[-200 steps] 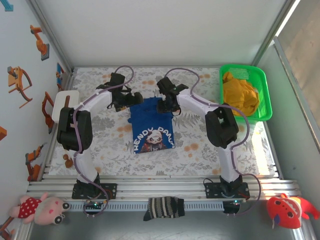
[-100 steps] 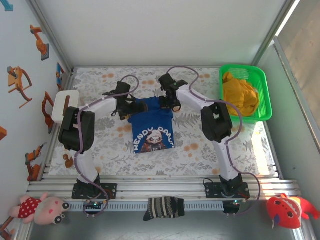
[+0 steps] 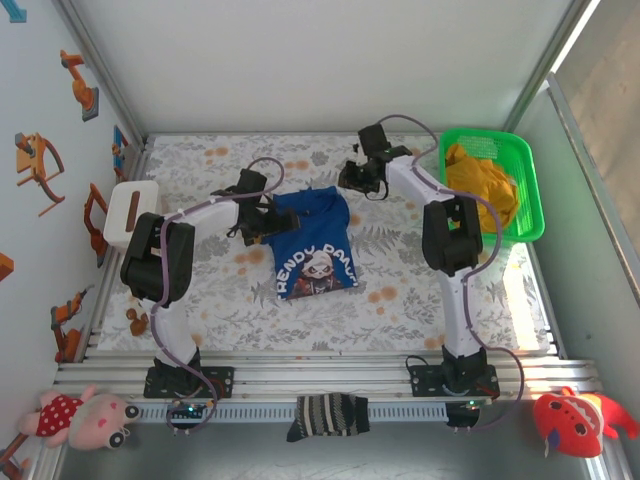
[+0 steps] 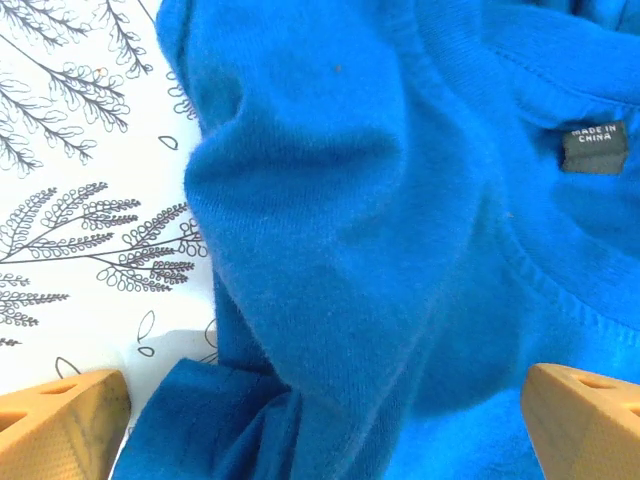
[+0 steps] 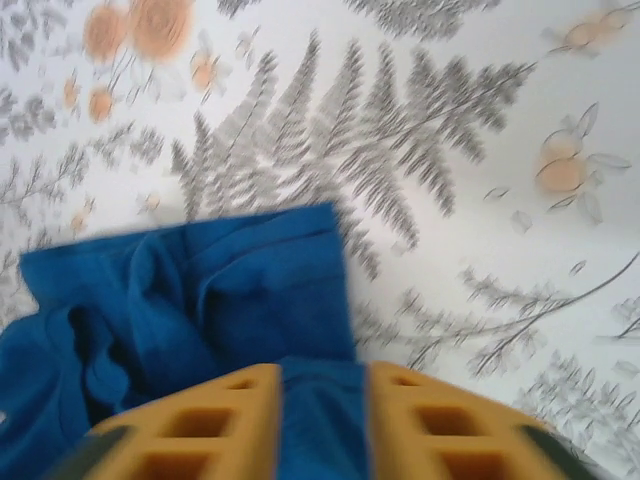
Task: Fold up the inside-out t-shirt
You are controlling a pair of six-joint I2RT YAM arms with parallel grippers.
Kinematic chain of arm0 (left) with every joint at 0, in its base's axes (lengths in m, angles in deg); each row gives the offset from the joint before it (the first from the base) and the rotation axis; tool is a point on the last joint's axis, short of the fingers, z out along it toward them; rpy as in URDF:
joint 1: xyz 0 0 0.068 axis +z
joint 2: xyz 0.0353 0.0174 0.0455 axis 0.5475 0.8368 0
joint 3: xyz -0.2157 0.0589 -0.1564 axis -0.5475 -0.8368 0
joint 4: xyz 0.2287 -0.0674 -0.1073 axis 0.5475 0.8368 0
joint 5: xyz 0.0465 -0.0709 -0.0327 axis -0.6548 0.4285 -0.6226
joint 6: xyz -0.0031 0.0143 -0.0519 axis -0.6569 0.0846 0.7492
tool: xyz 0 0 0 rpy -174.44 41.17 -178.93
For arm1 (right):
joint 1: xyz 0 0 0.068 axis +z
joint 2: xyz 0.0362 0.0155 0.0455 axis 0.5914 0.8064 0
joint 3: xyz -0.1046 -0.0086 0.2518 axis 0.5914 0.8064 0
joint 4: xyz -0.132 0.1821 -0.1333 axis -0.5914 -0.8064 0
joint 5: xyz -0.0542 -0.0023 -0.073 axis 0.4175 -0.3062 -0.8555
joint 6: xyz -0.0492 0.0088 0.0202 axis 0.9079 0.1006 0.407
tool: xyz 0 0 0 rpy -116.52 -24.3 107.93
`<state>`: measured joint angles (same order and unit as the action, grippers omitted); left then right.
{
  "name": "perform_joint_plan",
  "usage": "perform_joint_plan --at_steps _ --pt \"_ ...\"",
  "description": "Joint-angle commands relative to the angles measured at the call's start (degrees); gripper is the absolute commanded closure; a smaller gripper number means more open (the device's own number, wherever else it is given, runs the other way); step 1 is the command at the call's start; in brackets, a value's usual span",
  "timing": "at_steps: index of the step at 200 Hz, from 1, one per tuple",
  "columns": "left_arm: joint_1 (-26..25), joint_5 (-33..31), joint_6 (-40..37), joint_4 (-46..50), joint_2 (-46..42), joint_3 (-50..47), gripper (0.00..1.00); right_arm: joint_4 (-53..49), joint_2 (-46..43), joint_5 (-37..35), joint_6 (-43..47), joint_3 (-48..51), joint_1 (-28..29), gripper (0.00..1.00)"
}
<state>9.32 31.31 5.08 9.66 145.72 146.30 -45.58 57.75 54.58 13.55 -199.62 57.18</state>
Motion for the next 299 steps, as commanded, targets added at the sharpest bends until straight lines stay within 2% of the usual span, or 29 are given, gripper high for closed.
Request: perform_joint_plan --at_steps 1,38,56,67,97,113,126,145,175,183,212,236,253,281,299 --pt "1.10 -0.90 0.24 1.04 0.33 2.85 0.00 4.91 -1.46 2.99 -2.35 1.22 -0.61 0.62" --pt "3.94 -0.77 -1.16 3.16 -4.05 5.45 0.02 7.98 -11.22 2.42 -1.86 12.66 -0.58 0.61" --pt "4.46 -1.46 -3.26 5.55 -3.81 7.95 0.02 10.42 -14.31 3.88 -2.75 17.68 -0.23 0.69" --pt "4.58 -1.39 -4.21 6.14 -3.25 8.82 0.01 12.16 -15.67 5.00 -3.86 20.24 0.12 0.79" --pt "4.38 1.75 -4.36 4.06 -1.32 8.84 0.22 14.51 -15.16 6.71 -5.29 22.55 2.27 1.00" --pt "3.82 3.73 -3.63 1.93 -0.36 8.19 0.35 14.87 -12.86 7.39 -5.72 21.75 3.34 1.00" --pt "3.13 3.79 -3.32 0.85 0.47 7.88 0.38 15.09 -10.78 7.22 -6.22 20.79 3.83 1.00" --pt "2.94 3.05 -3.08 0.55 2.58 8.14 0.50 14.45 -7.08 7.21 -6.76 17.86 3.90 1.00" --pt "3.74 2.04 -3.01 0.00 6.55 9.44 0.57 11.72 -1.73 6.71 -5.97 11.36 3.64 1.00" --pt "4.29 1.64 -3.03 0.00 7.68 10.10 0.57 11.26 -0.45 6.98 -5.87 9.99 3.51 1.00" --pt "6.07 -0.02 -3.25 -0.17 11.03 12.39 0.57 8.33 3.67 7.87 -5.05 4.38 3.25 0.85" --pt "7.22 0.54 -4.41 0.95 12.02 14.74 0.54 8.19 2.62 9.82 -4.28 4.31 3.13 0.80" --pt "7.59 0.33 -5.75 1.79 10.03 15.26 0.42 8.63 -1.97 9.73 -2.25 6.45 2.86 0.76" --pt "8.66 0.33 -6.86 1.91 5.76 14.45 0.20 7.52 -8.01 7.20 1.44 8.87 1.61 0.56" --pt "8.79 0.84 -7.94 3.61 5.44 15.86 0.12 5.44 -8.14 4.28 3.79 8.15 0.84 0.44"
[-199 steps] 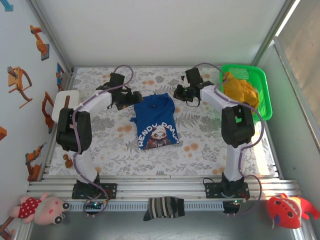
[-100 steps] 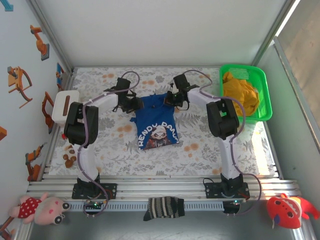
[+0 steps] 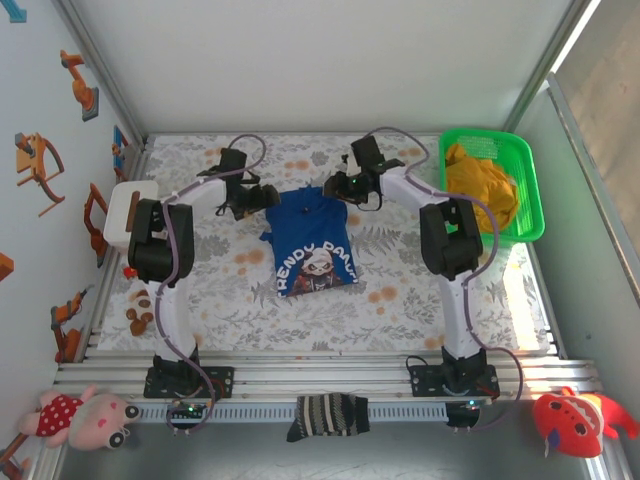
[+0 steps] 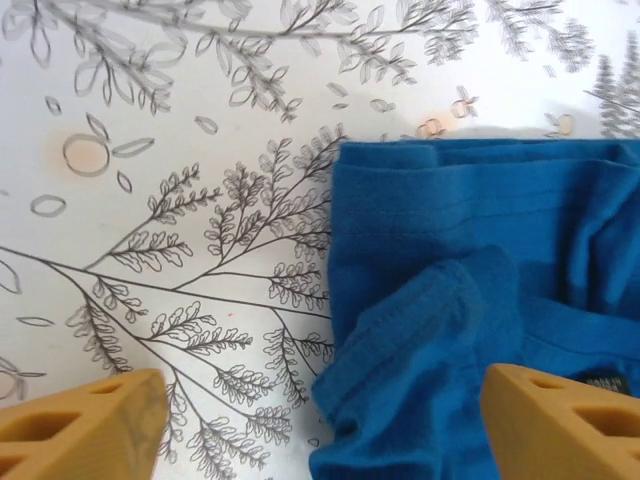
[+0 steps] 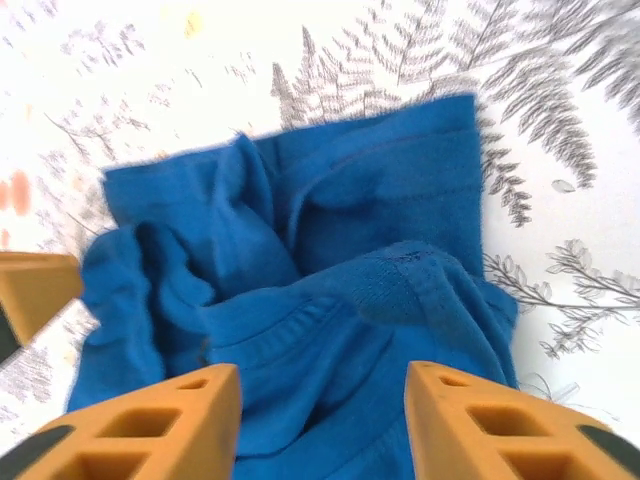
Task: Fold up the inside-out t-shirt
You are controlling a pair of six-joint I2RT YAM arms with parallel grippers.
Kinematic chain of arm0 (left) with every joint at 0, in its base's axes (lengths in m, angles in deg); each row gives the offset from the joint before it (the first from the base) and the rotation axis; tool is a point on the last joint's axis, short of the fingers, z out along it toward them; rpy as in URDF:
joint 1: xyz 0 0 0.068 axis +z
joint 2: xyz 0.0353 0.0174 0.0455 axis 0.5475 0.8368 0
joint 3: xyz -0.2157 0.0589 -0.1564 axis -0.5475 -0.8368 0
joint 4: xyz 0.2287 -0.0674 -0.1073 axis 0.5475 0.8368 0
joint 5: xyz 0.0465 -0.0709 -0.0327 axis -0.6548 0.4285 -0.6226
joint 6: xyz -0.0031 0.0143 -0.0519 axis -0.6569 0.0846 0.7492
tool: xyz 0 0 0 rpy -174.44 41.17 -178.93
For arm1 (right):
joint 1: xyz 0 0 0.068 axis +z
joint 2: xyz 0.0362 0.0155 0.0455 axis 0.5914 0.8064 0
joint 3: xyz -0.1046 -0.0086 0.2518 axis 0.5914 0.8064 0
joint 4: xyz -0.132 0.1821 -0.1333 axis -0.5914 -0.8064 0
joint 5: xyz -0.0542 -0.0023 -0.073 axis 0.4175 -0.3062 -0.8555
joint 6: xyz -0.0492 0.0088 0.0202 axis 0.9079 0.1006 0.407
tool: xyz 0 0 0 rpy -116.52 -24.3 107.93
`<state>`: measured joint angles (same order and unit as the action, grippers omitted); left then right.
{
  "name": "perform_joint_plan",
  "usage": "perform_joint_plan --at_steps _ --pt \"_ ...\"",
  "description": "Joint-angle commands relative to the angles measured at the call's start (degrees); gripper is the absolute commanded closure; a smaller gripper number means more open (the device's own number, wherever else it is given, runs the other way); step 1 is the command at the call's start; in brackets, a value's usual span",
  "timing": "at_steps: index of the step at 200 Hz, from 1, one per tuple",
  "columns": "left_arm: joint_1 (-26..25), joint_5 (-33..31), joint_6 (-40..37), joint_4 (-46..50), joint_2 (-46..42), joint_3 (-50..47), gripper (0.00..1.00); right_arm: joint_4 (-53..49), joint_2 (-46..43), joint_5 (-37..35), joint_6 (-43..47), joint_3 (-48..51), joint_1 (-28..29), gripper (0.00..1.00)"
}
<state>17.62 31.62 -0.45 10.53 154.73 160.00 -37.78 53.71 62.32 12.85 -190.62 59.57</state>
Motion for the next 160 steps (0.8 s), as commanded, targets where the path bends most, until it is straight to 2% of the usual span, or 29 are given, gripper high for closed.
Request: perform_joint_plan --at_steps 1,27,85,121,160 --pt "0.47 0.54 -2.52 2.83 -3.51 2.21 0.12 -2.52 -4.08 -3.60 4.57 -0.93 -1.57 0.44" --pt "0.31 0.99 -3.91 4.74 -1.44 4.21 0.07 -5.05 -0.46 -5.55 6.54 -3.66 -1.80 0.39" --pt "-1.07 1.43 -5.74 7.39 5.35 10.09 0.03 -5.49 6.24 -6.30 7.27 -7.42 -1.82 0.36" --pt "-2.89 1.81 -5.77 8.20 8.45 11.75 0.02 -2.41 7.68 -3.17 5.33 -6.48 -1.29 0.37" --pt "-4.63 3.22 -4.95 6.30 9.27 9.48 0.03 0.98 9.16 1.65 3.43 -5.65 0.98 0.36"
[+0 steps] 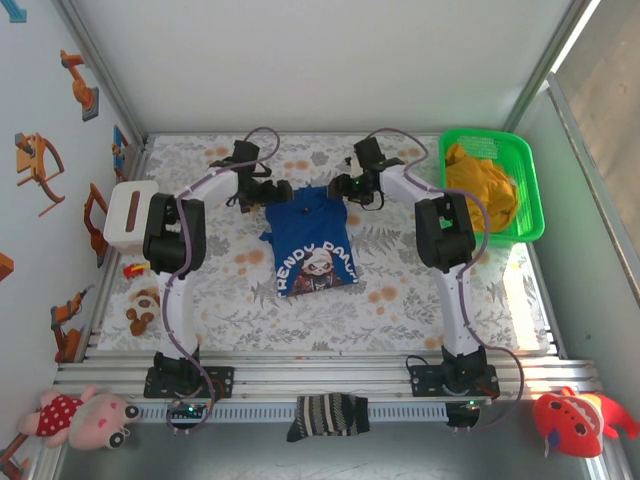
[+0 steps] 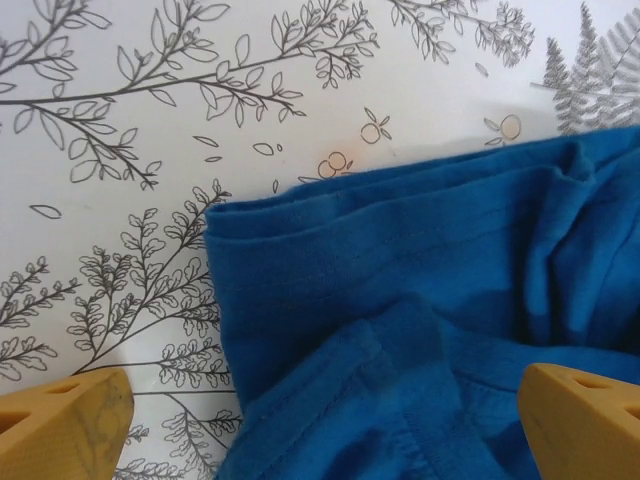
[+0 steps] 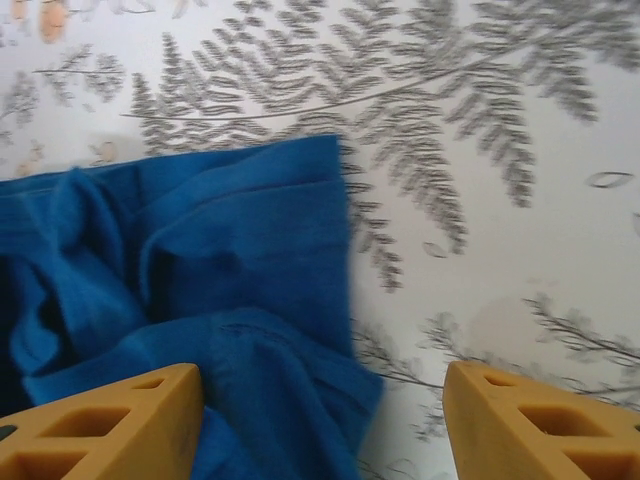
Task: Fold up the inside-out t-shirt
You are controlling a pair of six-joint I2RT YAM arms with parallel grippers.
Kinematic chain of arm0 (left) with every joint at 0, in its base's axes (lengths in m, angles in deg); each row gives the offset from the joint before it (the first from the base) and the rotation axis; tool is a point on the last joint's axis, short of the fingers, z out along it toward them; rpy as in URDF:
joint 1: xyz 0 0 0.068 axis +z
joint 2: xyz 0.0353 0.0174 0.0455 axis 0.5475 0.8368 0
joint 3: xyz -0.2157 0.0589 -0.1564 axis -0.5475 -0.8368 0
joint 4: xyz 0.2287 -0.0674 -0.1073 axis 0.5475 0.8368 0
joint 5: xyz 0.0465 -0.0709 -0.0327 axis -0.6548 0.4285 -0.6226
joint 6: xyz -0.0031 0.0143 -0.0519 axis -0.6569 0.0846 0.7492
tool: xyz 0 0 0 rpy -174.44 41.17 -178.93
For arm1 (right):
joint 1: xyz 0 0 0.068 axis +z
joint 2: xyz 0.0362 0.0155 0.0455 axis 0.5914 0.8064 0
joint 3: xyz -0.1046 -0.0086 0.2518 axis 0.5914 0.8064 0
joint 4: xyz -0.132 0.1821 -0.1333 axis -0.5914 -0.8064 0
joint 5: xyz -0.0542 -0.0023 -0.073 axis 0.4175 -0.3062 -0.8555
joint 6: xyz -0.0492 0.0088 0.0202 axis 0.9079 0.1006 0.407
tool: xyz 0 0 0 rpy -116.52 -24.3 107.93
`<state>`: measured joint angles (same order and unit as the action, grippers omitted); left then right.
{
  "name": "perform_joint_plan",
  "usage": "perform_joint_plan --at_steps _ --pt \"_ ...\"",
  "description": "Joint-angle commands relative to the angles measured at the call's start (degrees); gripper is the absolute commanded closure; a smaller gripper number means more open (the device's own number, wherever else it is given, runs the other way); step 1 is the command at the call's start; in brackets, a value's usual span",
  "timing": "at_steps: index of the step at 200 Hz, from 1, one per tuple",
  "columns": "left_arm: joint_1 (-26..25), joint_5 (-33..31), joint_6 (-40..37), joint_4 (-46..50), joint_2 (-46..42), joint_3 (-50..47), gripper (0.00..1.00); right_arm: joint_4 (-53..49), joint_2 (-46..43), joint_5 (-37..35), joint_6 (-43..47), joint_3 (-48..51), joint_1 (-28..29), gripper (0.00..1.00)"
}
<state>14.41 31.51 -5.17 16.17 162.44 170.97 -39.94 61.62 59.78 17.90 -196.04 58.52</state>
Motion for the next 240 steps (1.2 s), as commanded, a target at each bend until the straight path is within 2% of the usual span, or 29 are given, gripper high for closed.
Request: perform_joint_plan --at_steps 1,52,79,117,134,146,160,187,215,240 --pt "-1.42 3.35 -0.20 0.55 1.52 -1.59 0.03 3.25 1.27 4.30 -1.67 -0.19 2.01 0.36" --pt "-1.64 7.41 3.77 -7.72 -2.10 -9.37 0.11 8.13 0.70 7.36 -4.40 3.03 2.77 0.37" --pt "-2.56 10.19 5.50 -11.43 -2.55 -10.47 0.20 9.33 2.06 9.14 -5.87 2.48 3.03 0.41" --pt "-3.18 9.37 5.86 -11.03 -1.41 -10.09 0.29 10.97 2.95 9.72 -7.48 3.29 3.14 0.48" --pt "-2.87 8.95 6.01 -10.80 -0.71 -10.48 0.40 11.76 3.00 9.95 -8.04 4.17 3.22 0.61" --pt "-2.75 8.67 6.36 -10.72 -0.37 -10.82 0.48 12.34 2.96 9.99 -8.46 4.93 3.07 0.78" --pt "-2.36 8.65 6.89 -11.29 -0.27 -11.56 0.64 13.43 2.67 10.51 -9.14 5.97 2.89 1.00" --pt "-0.64 9.79 8.18 -12.87 -1.12 -13.22 1.00 20.47 -1.45 11.64 -13.31 12.17 1.22 1.00" --pt "1.11 11.64 9.79 -16.70 -6.92 -16.50 1.00 34.02 -9.66 14.36 -21.54 22.68 -1.36 1.00" --pt "1.30 14.44 11.06 -19.73 -11.91 -18.61 1.00 40.64 -15.52 14.89 -26.51 28.49 -1.70 1.00"
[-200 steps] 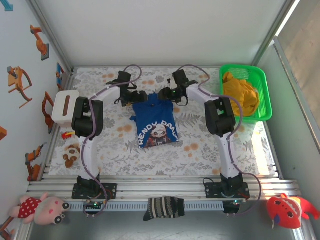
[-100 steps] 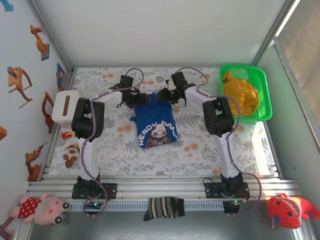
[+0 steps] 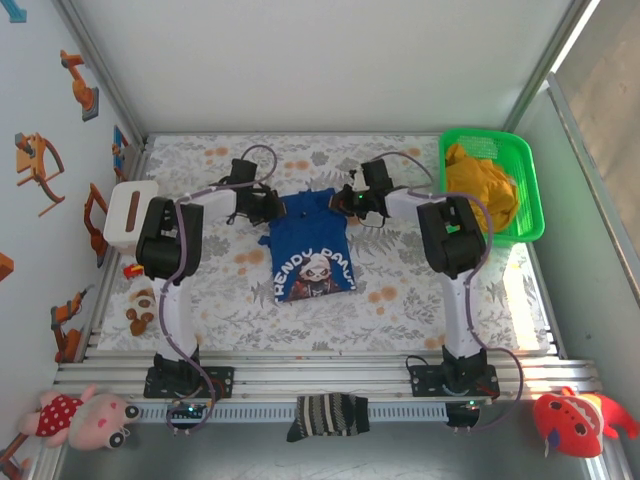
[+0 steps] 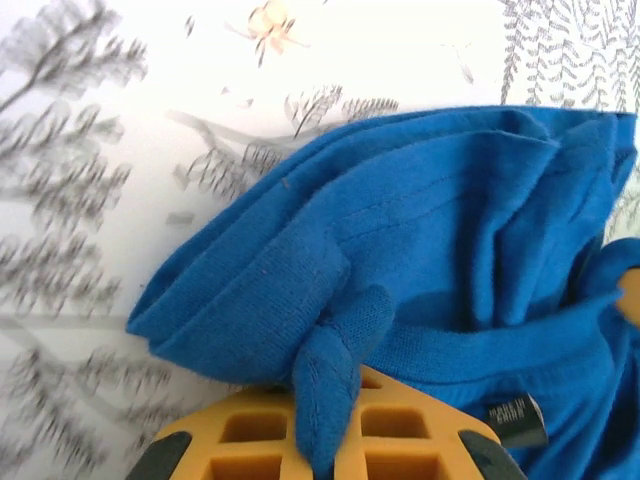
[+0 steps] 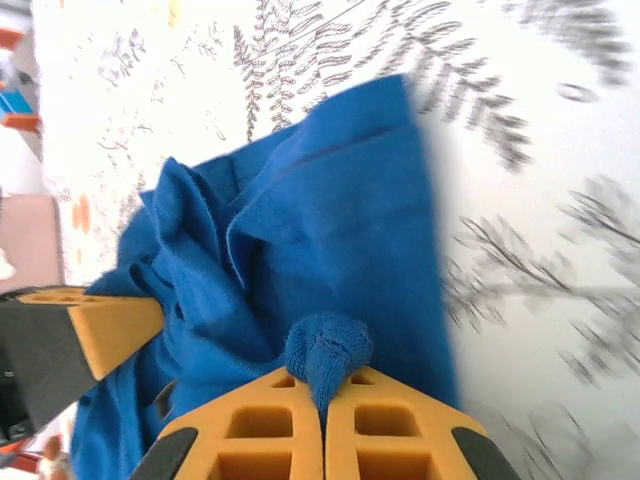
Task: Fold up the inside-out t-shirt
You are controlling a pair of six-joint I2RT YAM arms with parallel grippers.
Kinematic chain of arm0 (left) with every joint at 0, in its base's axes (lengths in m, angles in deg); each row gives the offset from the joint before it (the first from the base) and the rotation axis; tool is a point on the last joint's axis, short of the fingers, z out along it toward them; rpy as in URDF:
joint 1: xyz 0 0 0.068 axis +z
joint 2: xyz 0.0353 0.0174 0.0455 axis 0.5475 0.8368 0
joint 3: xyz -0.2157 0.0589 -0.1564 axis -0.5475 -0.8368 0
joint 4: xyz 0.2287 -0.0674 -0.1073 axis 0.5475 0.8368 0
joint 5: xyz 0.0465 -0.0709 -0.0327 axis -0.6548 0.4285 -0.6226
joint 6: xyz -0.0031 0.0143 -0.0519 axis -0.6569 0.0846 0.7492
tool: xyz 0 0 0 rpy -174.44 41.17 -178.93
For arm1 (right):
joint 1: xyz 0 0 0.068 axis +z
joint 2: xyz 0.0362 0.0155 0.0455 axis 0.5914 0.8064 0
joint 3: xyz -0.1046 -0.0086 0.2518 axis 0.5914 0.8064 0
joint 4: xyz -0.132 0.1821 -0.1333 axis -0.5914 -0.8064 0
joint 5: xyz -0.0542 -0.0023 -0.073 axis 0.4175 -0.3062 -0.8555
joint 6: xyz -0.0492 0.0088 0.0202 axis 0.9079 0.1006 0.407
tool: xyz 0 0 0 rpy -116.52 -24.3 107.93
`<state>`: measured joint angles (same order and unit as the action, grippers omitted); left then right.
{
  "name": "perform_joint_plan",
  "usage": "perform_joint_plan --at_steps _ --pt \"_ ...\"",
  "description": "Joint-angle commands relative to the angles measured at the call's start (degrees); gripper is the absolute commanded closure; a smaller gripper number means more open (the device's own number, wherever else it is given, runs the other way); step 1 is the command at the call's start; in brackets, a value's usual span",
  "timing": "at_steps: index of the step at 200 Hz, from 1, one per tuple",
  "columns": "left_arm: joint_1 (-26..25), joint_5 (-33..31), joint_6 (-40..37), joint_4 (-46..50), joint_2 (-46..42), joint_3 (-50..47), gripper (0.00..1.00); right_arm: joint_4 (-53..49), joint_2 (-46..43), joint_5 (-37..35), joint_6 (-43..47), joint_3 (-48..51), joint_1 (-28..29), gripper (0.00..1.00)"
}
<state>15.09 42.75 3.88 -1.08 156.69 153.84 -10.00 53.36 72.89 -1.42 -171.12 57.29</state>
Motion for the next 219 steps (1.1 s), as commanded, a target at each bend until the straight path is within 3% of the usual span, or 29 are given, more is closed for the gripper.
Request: perform_joint_plan --at_steps 1,51,69,80,88,105,117,138,187,219 --pt "0.62 3.26 2.06 -2.59 -6.32 -1.54 1.00 10.91 -7.42 1.77 -7.36 3.75 -0.47 1.00" --pt "1.37 5.40 2.89 -3.74 -5.91 -1.76 1.00 15.68 -7.63 1.56 -11.82 5.95 -0.51 1.00" --pt "1.80 5.18 3.13 -2.87 -4.35 -1.10 1.00 11.35 -6.67 0.35 -9.39 3.63 -0.51 1.00" --pt "1.85 4.47 3.16 -2.59 -3.65 -1.07 1.00 5.66 -5.67 -0.66 -5.15 0.54 -0.43 0.70" --pt "1.85 3.87 3.16 -2.36 -3.13 -0.96 1.00 1.17 -4.80 -2.01 -1.73 -1.82 -0.51 0.59" --pt "2.02 1.80 2.99 -1.21 -1.99 -0.33 0.64 -6.27 -3.59 -6.45 4.98 -5.77 -0.47 0.46" --pt "2.13 -0.02 2.66 -0.18 -1.48 0.08 0.39 -11.44 -2.39 -8.76 9.15 -8.94 -0.42 0.43" --pt "2.17 -4.03 1.62 1.09 -1.68 0.03 0.22 -16.46 -0.40 -11.65 13.82 -12.55 -0.46 0.37" --pt "1.55 -6.38 1.58 2.12 0.00 -0.19 0.13 -19.87 7.61 -8.42 16.23 -19.97 0.54 0.36" --pt "0.17 -5.44 1.45 1.92 0.91 -0.36 0.11 -18.37 8.94 -5.56 16.70 -18.30 2.99 0.36"
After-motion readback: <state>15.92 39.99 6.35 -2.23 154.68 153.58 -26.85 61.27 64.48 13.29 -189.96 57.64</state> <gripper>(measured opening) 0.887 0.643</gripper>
